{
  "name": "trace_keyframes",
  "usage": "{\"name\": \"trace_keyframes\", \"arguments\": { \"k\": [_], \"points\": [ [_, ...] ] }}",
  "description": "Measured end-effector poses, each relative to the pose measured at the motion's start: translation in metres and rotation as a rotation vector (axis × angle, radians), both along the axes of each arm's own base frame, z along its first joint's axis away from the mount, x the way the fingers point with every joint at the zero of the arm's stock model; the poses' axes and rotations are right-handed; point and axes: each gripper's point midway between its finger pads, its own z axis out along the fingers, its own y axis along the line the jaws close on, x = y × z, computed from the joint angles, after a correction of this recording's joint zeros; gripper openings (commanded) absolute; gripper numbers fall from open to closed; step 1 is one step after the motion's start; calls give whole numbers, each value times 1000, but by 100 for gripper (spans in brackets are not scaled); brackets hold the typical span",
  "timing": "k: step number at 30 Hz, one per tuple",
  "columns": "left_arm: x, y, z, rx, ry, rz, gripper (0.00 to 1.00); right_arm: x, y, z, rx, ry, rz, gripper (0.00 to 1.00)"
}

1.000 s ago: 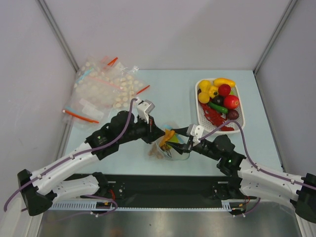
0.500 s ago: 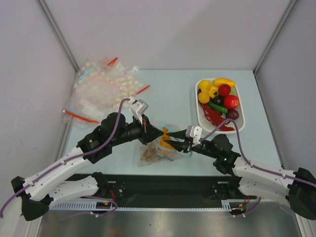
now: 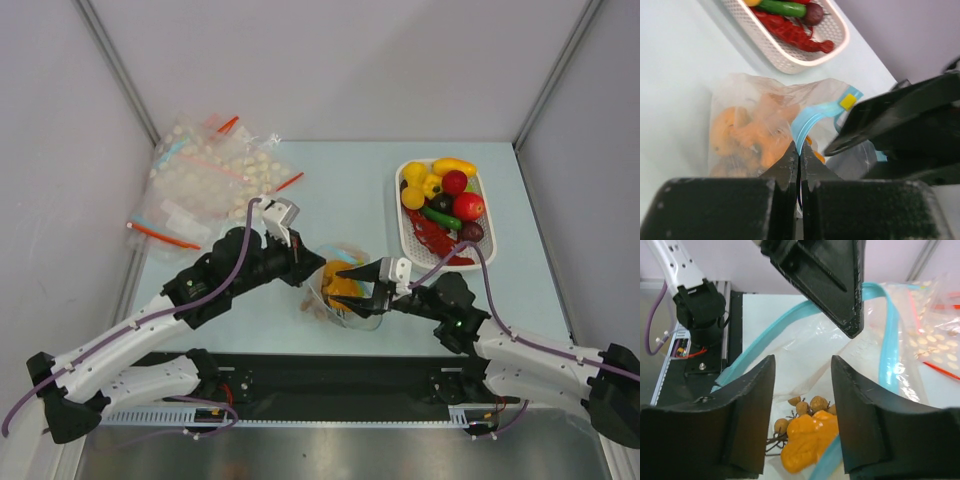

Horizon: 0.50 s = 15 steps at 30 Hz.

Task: Place the food in the zip-top bag and seal the zipper
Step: Place the fake vegetable in the zipper food storage bag, then pick up the fake vegetable from the bin.

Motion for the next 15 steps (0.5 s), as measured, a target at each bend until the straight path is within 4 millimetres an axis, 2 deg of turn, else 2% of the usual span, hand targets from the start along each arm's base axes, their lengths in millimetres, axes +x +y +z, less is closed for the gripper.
{"name": "trace_keyframes", "arguments": {
  "k": [5, 8, 10, 12, 15],
  "points": [
    [22, 18, -6, 50, -22, 156, 0, 1, -14, 25, 75, 6, -56, 59],
    [31, 30, -9, 78, -35, 234, 0, 5, -21, 35, 109, 31, -93, 59],
    [37, 40, -10, 97, -47, 294, 0, 10, -25, 40, 127, 56, -130, 63],
    [43, 56, -9, 121, -65, 372, 0, 20, -30, 43, 138, 100, -190, 61],
    [49, 83, 1, 128, -104, 493, 0, 47, -42, 47, 152, 190, -342, 59]
  ]
}}
